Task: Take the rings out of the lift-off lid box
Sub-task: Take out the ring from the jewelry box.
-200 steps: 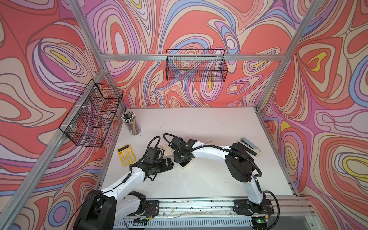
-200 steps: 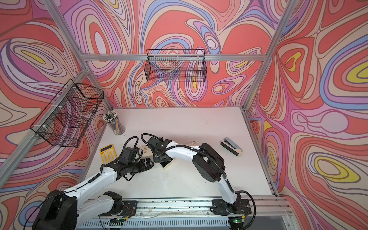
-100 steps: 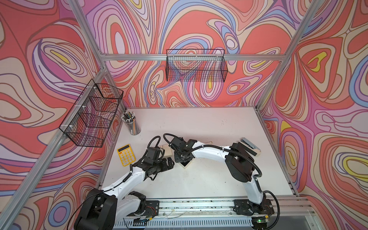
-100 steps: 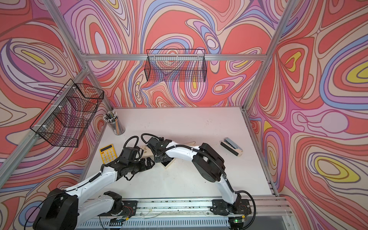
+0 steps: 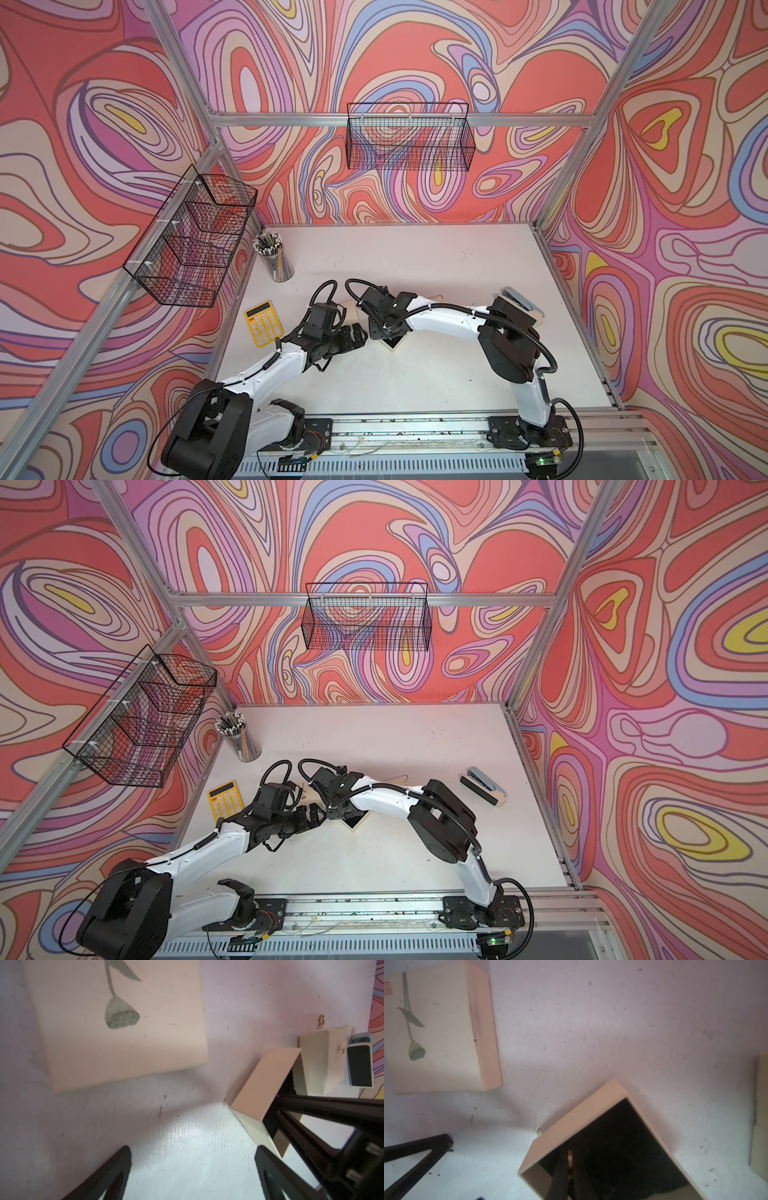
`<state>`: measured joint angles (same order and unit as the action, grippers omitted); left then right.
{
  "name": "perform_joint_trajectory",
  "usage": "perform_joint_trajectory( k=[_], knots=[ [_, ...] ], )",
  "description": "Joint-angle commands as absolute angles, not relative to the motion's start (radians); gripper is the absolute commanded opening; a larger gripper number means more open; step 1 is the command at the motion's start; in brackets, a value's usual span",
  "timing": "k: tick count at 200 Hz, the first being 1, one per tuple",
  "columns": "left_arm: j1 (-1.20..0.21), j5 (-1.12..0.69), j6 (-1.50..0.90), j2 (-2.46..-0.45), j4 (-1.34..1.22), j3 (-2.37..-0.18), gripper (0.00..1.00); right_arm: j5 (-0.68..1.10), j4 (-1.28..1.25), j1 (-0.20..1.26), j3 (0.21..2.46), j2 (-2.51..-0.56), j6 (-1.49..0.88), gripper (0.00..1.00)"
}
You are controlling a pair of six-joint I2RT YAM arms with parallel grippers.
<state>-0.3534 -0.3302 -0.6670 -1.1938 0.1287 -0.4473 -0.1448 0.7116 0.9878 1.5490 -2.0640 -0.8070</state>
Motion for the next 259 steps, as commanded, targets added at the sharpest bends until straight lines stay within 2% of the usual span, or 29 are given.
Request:
perform_joint_trajectory(
  k=[1, 53, 104, 177, 259],
  knots=[
    [-0.348, -0.349, -0.686, -1.218, 0.137, -0.457, 0.96, -0.176, 0.703, 0.989, 1.543, -2.041, -0.828, 0.04],
    [-0.349, -0.353, -0.683, -1.207, 0.101, -0.462, 0.96, -0.161, 0.662, 0.988, 1.521, -2.05, -0.819, 0.04],
    [-0.35, -0.429, -0.702, -1.29, -0.012, -0.451, 0.92, -0.128, 0.615, 0.987, 1.499, -2.044, -0.815, 0.04],
    [-0.356, -0.443, -0.703, -1.359, -0.064, -0.453, 0.87, -0.068, 0.532, 0.964, 1.443, -2.013, -0.83, 0.04],
    [-0.382, -0.431, -0.689, -1.45, -0.1, -0.458, 0.72, -0.043, 0.476, 0.955, 1.407, -1.989, -0.831, 0.04]
  ],
)
